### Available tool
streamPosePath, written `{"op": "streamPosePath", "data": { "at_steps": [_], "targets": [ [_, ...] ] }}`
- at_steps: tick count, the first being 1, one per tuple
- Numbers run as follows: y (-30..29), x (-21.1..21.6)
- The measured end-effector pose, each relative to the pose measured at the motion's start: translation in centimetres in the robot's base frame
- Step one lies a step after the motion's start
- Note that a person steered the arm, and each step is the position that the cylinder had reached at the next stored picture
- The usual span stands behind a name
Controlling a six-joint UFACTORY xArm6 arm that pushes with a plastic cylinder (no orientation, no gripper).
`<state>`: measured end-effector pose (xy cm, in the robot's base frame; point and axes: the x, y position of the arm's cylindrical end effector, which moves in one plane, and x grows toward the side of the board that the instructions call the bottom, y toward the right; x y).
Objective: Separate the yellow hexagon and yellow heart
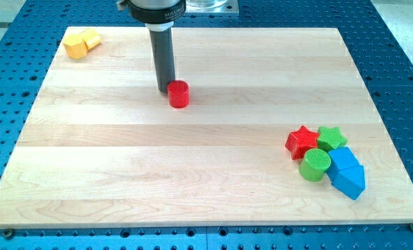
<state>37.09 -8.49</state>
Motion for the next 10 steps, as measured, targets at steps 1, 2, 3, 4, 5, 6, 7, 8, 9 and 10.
{"op": "streamPosePath", "data": {
  "at_steps": [1, 2, 3, 4, 5, 6, 7, 8, 9, 10],
  "targets": [
    [-10.3, 4.1],
    [-20.8, 2.6],
    [-22.0, -0.3],
    [-22.0, -7.7],
    [-21.5, -10.6],
    [-14.9, -10.8],
    [-7.1, -9.8],
    [-8.3, -10.2],
    [-1.0, -11.5],
    [-1.8, -5.0]
  ]
}}
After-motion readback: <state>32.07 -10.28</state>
